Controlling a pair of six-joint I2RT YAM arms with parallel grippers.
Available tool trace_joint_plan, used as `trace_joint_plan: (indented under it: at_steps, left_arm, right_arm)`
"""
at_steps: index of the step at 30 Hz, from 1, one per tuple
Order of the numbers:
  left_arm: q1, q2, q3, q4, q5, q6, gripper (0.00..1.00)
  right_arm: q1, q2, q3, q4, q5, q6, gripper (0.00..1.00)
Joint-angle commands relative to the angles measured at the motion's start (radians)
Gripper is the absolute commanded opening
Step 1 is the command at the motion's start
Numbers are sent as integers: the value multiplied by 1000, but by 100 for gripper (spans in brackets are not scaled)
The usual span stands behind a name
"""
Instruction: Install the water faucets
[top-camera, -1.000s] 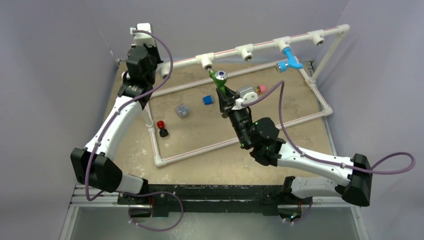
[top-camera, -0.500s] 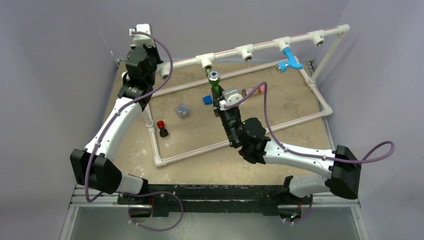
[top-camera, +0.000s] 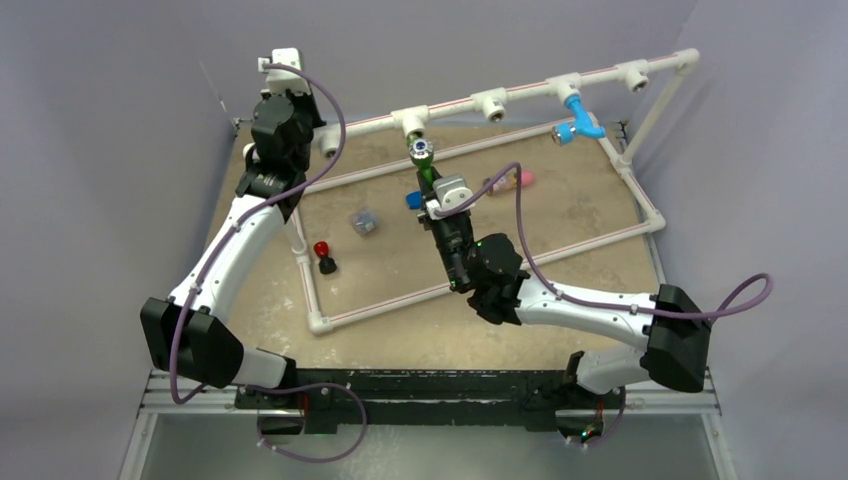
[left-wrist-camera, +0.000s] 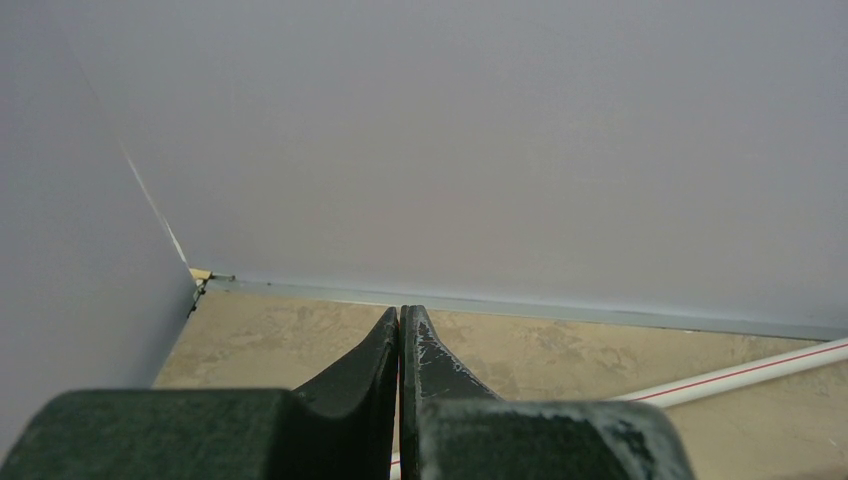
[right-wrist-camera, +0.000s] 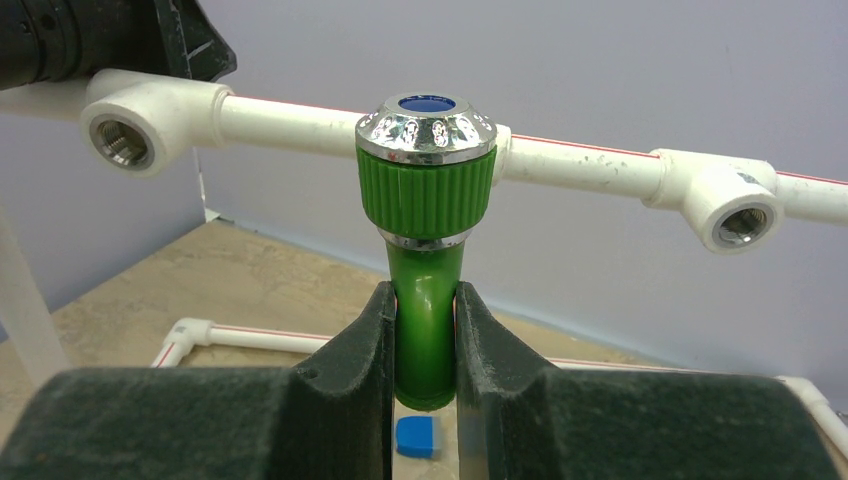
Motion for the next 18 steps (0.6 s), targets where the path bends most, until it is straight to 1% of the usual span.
trace_joint_plan:
  at_steps: [1,6,11,18]
  left_arm:
    - [-4,32,-72,-192,37,5,0]
    - [-4,32,-74,-191,37,8,0]
    - [-4,32,-78,-189,37,8,0]
    - [-4,31,-76,-186,31,16,0]
  right_arm:
    - [-13,0,42,78,10,-37,0]
    - [-33,-19,17,87,14,-49,0]
    - [-67,-42,11,50,-10,-1,0]
    - [-74,-28,11,20,-29,19,0]
